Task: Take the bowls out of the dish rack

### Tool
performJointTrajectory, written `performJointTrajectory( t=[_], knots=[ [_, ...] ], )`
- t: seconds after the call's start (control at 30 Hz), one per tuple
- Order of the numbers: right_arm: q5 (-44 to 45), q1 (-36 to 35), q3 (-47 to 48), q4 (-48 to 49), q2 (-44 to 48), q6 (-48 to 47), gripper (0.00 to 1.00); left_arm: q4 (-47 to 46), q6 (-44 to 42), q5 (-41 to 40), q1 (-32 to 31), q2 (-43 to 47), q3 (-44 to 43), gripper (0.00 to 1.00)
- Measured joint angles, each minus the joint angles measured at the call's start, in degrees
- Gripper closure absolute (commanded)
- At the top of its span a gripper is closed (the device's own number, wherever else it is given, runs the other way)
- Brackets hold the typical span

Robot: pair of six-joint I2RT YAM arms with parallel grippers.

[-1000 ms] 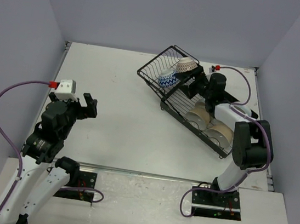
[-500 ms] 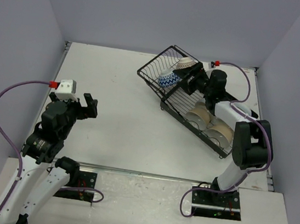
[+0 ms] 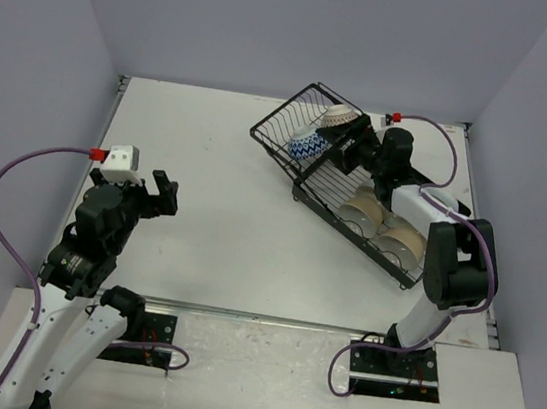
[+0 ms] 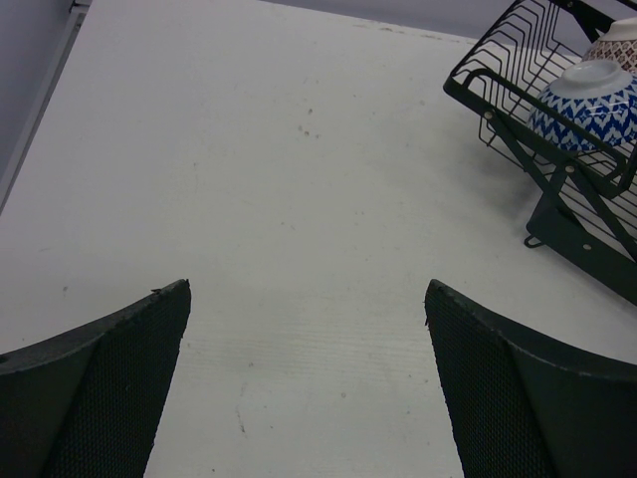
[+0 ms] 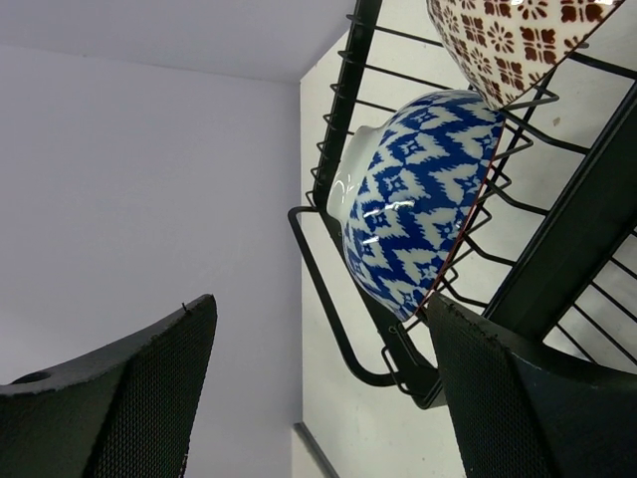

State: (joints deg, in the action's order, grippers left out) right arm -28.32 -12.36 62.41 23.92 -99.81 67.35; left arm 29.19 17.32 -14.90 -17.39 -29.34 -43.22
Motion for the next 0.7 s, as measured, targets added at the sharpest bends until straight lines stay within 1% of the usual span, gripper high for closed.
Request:
performJointTrajectory(
  t=[0.7],
  knots=[
    [0.4, 0.0, 0.0, -0.2, -1.5, 0.5, 0.15, 0.0, 0.0, 0.1, -0.3, 0.1, 0.0, 0.0]
  ],
)
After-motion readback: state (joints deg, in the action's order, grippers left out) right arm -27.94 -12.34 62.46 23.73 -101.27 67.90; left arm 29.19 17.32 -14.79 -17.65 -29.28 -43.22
